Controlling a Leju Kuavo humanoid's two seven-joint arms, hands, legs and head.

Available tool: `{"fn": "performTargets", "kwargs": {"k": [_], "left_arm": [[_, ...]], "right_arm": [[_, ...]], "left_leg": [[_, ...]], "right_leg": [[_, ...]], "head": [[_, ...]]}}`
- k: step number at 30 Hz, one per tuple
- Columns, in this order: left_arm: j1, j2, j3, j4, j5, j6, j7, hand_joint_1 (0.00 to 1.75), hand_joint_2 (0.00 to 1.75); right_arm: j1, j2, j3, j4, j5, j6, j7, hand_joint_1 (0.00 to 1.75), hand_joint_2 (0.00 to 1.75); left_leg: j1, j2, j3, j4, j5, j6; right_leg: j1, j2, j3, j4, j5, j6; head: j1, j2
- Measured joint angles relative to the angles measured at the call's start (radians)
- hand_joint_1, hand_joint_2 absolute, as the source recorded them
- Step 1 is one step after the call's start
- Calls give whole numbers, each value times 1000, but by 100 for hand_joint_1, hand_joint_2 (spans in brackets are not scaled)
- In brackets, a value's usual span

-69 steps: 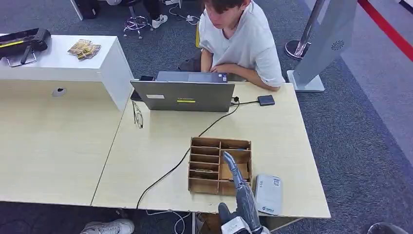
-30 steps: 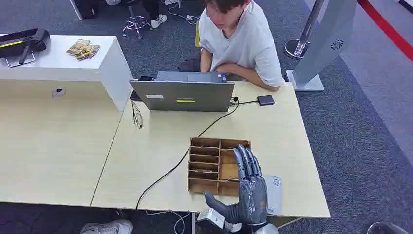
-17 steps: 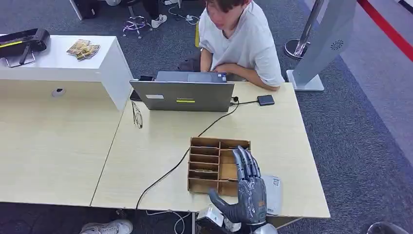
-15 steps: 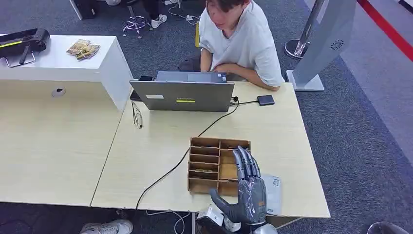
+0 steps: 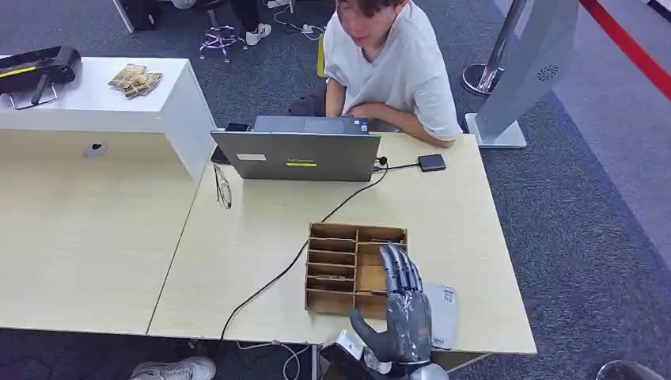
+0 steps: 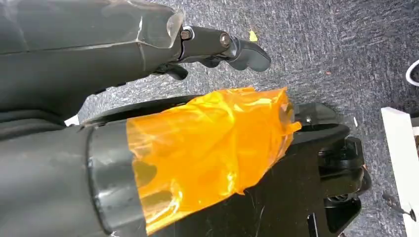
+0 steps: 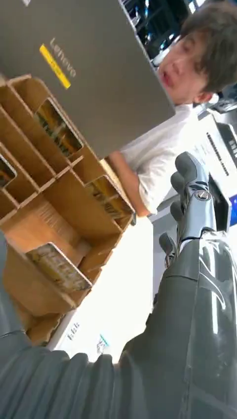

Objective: Pass the card to the sensor for recognition and then transmit it.

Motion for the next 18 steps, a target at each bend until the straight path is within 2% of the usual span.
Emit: {"fn": "performTargets", "kwargs": {"k": [18], "left_arm": [[0, 0, 0, 0, 2, -2, 0, 0, 0]], "right_arm": [[4, 0, -4, 92, -10, 0, 15, 0, 175]], "left_leg": [[0, 0, 0, 0, 0, 0]], "right_leg": [[0, 0, 0, 0, 0, 0]], "head": [[0, 0]]}}
